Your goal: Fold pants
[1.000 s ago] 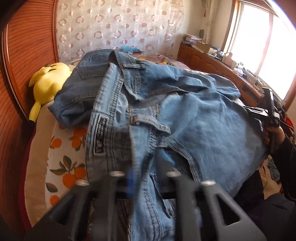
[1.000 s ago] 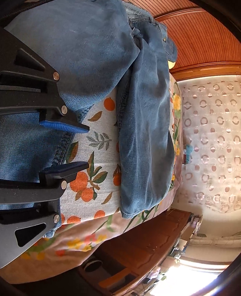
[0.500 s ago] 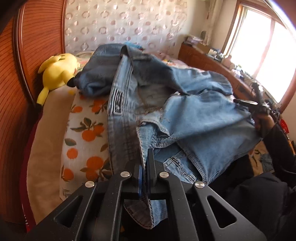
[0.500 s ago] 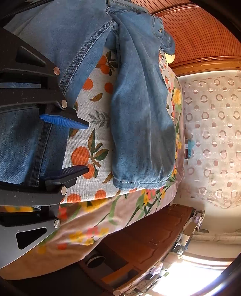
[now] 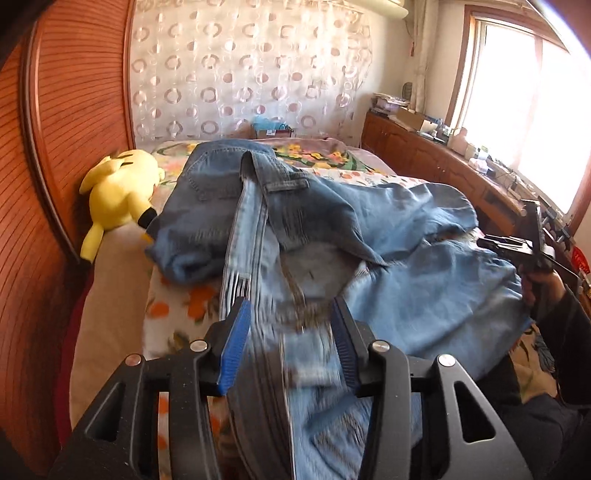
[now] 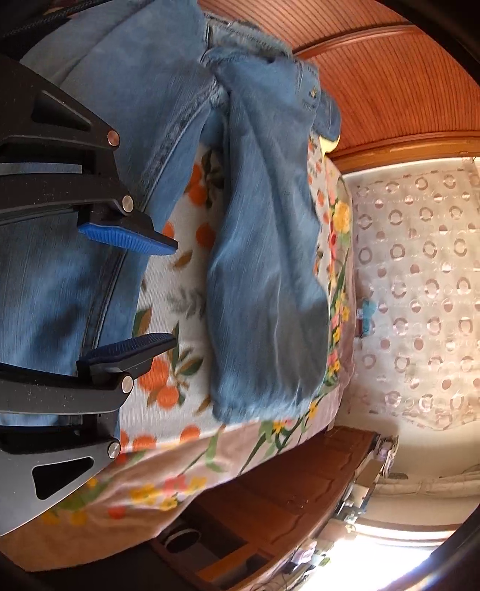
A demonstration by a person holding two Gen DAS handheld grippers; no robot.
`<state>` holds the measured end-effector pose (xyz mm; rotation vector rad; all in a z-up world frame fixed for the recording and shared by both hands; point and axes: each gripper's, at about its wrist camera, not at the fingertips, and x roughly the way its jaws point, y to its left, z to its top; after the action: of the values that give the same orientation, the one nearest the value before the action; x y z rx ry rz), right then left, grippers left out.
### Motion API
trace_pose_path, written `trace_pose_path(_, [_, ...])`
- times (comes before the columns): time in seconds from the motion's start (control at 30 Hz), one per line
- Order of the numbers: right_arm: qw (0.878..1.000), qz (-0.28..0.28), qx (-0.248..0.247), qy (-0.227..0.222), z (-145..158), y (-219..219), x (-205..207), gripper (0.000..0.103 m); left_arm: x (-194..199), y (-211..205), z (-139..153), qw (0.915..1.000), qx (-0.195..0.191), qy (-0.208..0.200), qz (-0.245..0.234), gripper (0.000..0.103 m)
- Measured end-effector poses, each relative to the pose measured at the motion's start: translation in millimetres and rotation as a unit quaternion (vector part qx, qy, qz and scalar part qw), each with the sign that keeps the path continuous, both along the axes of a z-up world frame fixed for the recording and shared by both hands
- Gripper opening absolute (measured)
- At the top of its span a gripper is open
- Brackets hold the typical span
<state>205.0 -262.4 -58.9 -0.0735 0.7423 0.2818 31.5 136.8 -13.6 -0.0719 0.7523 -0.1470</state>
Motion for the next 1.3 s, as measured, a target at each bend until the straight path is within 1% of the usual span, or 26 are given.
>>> trace_pose_path(0.03, [1.000,0.009,0.007,0.002,-2,6,-1,0.051,8,-1,-4,1.0000,0.002,0.005,-0.001,0.046])
trace_pose_path(0.1, [1.000,0.023,0.010,0.007,-8,18,-2,0.052,19,-3,-13,0.9997,0.009,0.022,0.004,0.046])
trace_pose_path(0.2, [0.999,0.032,-0.008,0.010,-18,32,-2,0.052,29,-6,-30,0.9990,0.007,0.044,0.001,0.046])
trace_pose_path(0.3, [0.999,0.035,-0.009,0.006,-19,33,-2,0.052,24,-12,-45,0.9977,-0.014,0.064,-0.016,0.046])
trace_pose_path(0.43, [0.999,0.031,0.006,0.008,-22,26,-2,0.052,9,-25,-60,0.9964,-0.017,0.080,-0.021,0.046])
trace_pose_path(0.5, [1.000,0.031,0.004,0.006,-22,23,-1,0.052,4,-31,-64,0.9960,-0.018,0.085,-0.020,0.045])
trace_pose_path(0.67, [1.000,0.028,0.010,0.006,-24,26,2,0.052,-3,-44,-69,0.9964,0.003,0.084,-0.003,0.046])
trace_pose_path(0.73, [1.000,0.024,0.009,0.006,-24,25,2,0.052,0,-42,-72,0.9962,-0.002,0.088,0.000,0.046])
trace_pose_path(0.83, [1.000,0.022,0.008,0.006,-24,27,3,0.052,7,-37,-78,0.9950,-0.024,0.097,0.004,0.047])
trace_pose_path(0.9, [1.000,0.022,0.007,0.006,-24,27,3,0.052,7,-37,-78,0.9953,-0.024,0.094,0.005,0.047])
trace_pose_path(0.93, [1.000,0.022,0.007,0.006,-24,27,3,0.052,6,-39,-78,0.9956,-0.019,0.091,0.003,0.047])
trace_pose_path(1.0, [1.000,0.023,0.008,0.006,-24,27,3,0.052,3,-43,-77,0.9961,-0.016,0.087,-0.011,0.035])
trace_pose_path(1.03, [1.000,0.023,0.008,0.006,-24,27,3,0.052,1,-45,-76,0.9964,-0.013,0.082,-0.019,0.034])
trace_pose_path(1.07, [1.000,0.023,0.008,0.006,-24,27,3,0.052,-2,-47,-73,0.9969,-0.004,0.074,-0.025,0.028])
trace_pose_path(1.1, [1.000,0.022,0.009,0.006,-24,27,3,0.052,-2,-49,-72,0.9971,-0.005,0.070,-0.028,0.020])
trace_pose_path(1.13, [1.000,0.023,0.009,0.006,-24,27,3,0.052,-3,-48,-68,0.9973,-0.012,0.065,-0.032,0.019])
trace_pose_path(1.2, [1.000,0.023,0.009,0.006,-24,27,3,0.052,-4,-45,-58,0.9987,-0.002,0.046,-0.023,0.013])
trace_pose_path(1.27, [1.000,0.023,0.009,0.006,-24,27,3,0.052,-4,-42,-47,0.9996,0.008,0.024,-0.009,0.012])
trace_pose_path(1.3, [1.000,0.023,0.009,0.006,-24,27,3,0.052,-3,-37,-40,0.9999,0.005,0.015,-0.003,0.012])
